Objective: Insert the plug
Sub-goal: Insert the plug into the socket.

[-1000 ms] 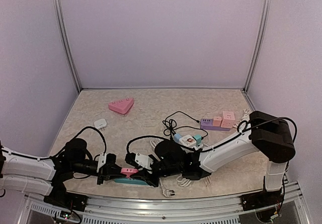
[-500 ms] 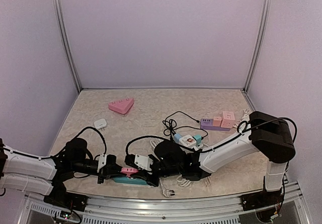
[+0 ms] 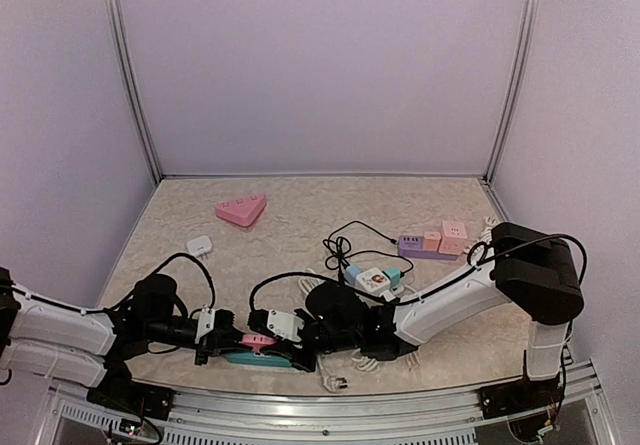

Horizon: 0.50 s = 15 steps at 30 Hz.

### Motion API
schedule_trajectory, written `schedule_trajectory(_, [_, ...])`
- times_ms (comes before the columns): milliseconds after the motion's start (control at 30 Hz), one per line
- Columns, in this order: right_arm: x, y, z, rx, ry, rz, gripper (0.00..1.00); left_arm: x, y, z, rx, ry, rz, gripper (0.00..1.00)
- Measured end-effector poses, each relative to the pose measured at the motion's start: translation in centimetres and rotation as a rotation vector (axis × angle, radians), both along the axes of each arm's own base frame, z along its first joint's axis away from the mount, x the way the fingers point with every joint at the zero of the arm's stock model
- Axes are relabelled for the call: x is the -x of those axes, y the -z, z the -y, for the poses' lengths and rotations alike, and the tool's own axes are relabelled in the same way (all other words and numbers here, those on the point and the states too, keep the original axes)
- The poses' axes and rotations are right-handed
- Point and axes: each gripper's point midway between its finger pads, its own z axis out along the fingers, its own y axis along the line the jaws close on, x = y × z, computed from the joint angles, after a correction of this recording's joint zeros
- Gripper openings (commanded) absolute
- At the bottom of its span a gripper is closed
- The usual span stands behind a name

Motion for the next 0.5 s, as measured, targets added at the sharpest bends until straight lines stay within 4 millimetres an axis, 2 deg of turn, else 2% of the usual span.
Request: schedule_trajectory(500, [0.8, 1.2, 0.6, 0.041, 0.006, -0.071, 0.0, 0.5, 0.9, 0.7, -0.046, 0.009, -0.103, 0.0])
